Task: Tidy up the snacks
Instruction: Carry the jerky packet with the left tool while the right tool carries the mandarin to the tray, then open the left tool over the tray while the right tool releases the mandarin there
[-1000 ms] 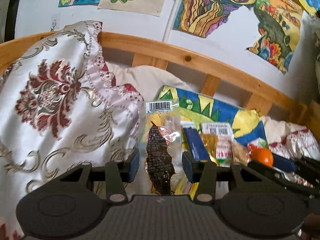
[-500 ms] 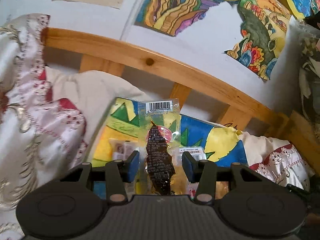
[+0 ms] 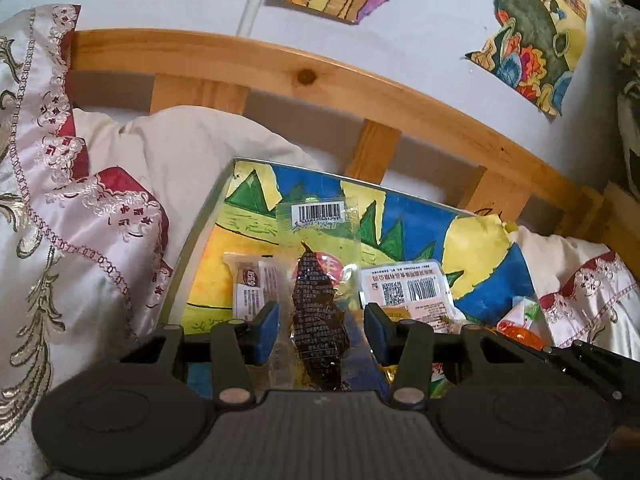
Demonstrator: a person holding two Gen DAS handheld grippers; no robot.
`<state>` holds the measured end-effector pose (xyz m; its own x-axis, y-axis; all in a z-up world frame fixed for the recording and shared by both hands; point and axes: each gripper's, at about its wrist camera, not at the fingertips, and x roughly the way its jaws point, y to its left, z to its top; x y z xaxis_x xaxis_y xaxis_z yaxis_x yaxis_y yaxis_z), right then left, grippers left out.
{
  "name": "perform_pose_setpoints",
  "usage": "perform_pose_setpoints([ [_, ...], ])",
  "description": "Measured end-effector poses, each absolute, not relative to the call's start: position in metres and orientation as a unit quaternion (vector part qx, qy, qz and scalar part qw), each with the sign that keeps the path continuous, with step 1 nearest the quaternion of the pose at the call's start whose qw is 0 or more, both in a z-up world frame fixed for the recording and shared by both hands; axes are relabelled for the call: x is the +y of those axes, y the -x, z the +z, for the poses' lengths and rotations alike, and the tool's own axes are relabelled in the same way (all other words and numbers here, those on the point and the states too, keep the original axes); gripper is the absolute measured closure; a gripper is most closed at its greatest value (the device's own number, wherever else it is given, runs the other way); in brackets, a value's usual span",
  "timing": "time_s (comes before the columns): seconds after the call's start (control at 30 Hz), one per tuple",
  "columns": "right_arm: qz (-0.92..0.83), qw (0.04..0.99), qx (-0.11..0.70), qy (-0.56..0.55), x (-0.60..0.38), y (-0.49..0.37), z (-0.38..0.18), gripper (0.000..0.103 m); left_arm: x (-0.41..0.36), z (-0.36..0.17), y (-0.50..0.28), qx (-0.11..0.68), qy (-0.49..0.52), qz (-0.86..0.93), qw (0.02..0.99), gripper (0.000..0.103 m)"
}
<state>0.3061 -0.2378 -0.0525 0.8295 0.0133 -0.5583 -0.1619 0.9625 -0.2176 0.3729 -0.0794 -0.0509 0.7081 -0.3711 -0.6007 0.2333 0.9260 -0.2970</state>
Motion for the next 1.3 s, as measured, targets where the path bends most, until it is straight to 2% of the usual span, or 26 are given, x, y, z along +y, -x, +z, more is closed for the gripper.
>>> perform_pose_setpoints([
  [0.37, 0.046, 0.941, 0.308, 0.132, -0.238, -0.308, -0.060, 0.068, -0.089, -0.055, -0.370, 0.348, 0.066, -0.159, 0.922, 0.053],
  [0.87, 0.046, 0.940, 0.310, 0.136, -0.237, -0.308, -0.062, 0.067, -0.091, -0.059, -0.374, 0.351, 0.085, -0.184, 0.914, 0.052],
  [1.03, 0.044, 0.940, 0.307, 0.140, -0.236, -0.308, -0.062, 0.061, -0.091, -0.058, -0.377, 0.356, 0.092, -0.184, 0.912, 0.051],
  [1.3, 0.032, 0.945, 0.297, 0.134, -0.237, -0.306, -0.056, 0.047, -0.082, -0.052, -0.377, 0.353, 0.133, -0.179, 0.908, 0.025],
])
